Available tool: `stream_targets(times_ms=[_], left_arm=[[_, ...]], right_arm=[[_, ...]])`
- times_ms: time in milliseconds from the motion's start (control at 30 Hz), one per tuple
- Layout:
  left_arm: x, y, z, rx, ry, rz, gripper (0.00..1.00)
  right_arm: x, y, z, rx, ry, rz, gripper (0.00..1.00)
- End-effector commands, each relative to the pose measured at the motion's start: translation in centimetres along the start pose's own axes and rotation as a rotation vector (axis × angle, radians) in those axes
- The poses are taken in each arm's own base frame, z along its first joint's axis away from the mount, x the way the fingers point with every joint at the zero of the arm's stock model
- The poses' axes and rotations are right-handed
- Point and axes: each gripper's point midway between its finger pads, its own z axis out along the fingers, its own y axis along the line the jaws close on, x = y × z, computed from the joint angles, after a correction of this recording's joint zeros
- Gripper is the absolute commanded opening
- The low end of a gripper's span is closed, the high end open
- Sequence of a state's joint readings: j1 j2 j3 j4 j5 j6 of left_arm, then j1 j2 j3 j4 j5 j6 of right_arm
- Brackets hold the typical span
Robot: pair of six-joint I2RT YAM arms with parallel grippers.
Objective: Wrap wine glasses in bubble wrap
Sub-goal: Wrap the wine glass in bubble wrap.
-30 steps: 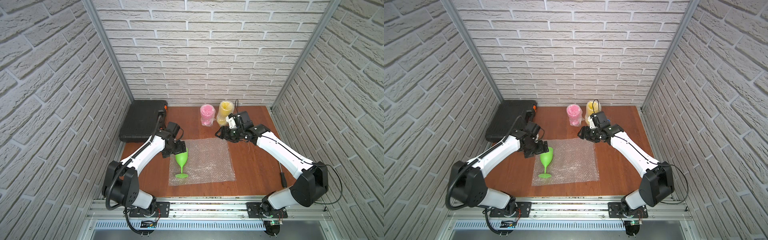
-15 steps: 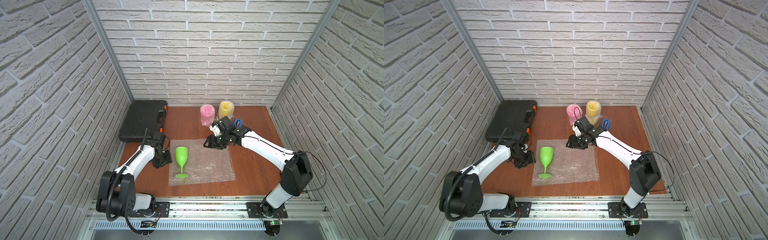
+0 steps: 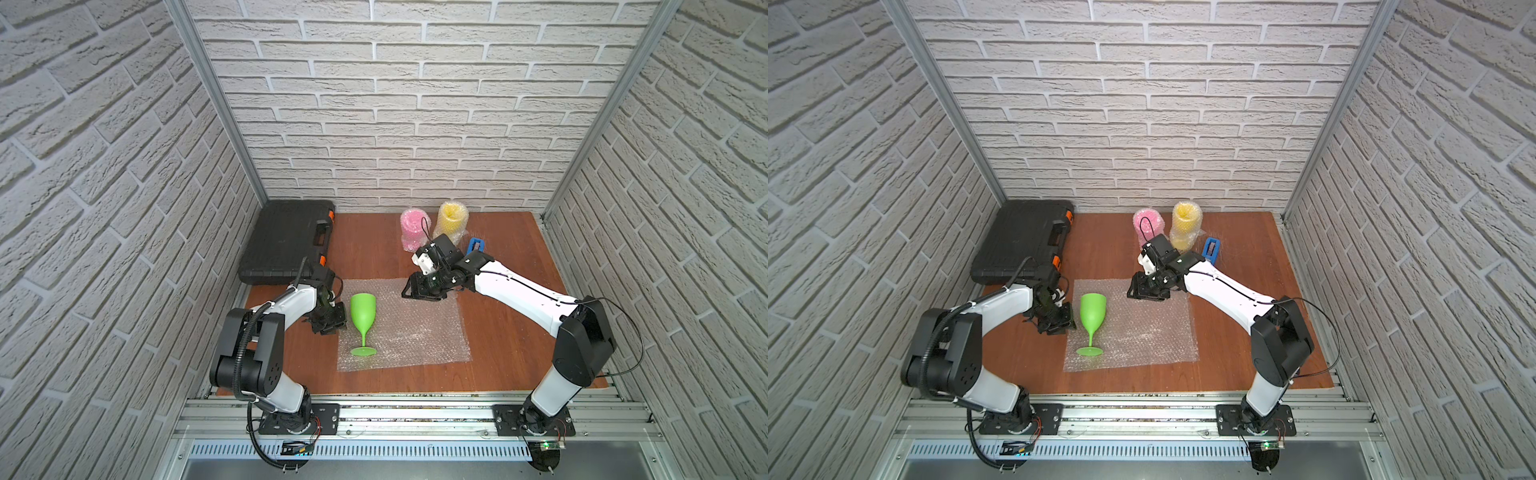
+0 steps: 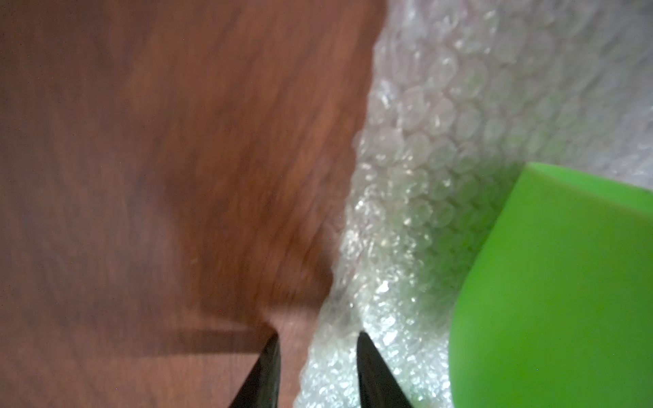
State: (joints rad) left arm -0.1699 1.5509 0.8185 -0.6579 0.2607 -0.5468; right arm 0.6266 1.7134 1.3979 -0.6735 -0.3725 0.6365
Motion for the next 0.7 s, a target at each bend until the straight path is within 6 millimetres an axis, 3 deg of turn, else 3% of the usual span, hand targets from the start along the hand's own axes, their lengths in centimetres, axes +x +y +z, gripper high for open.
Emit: stream_targets(times_ms=[0,133,233,533,667], left_arm=[[-0.7,-1.0,0.2,0.055,-0.009,0.037,0.22],[-0.9,-2.2,-0.5,0.119,-0.024,0.064,0.06],[-1.1,-2.8,-1.9,0.138,-0.054,0.081,0.01],[-1.0,-6.3,-6.7,0.245,-0.138,0.134,0.0],[-0.9,-8.3,-8.3,0.282,-0.163,0.173,0.0]], right_arm=[[-0.1,0.7,0.0,-0.013,0.004,-0.012,0.48],[-0.1,0.3,0.4,0.006,0.006,-0.003,0.47],[0.0,-0.1,0.8,0.017,0.016,-0.001,0.46],[0.3,-2.7,3.9,0.092,0.06,0.029,0.4],[-0.1,-2.9,5.2,0.076,0.051,0.036,0.36]])
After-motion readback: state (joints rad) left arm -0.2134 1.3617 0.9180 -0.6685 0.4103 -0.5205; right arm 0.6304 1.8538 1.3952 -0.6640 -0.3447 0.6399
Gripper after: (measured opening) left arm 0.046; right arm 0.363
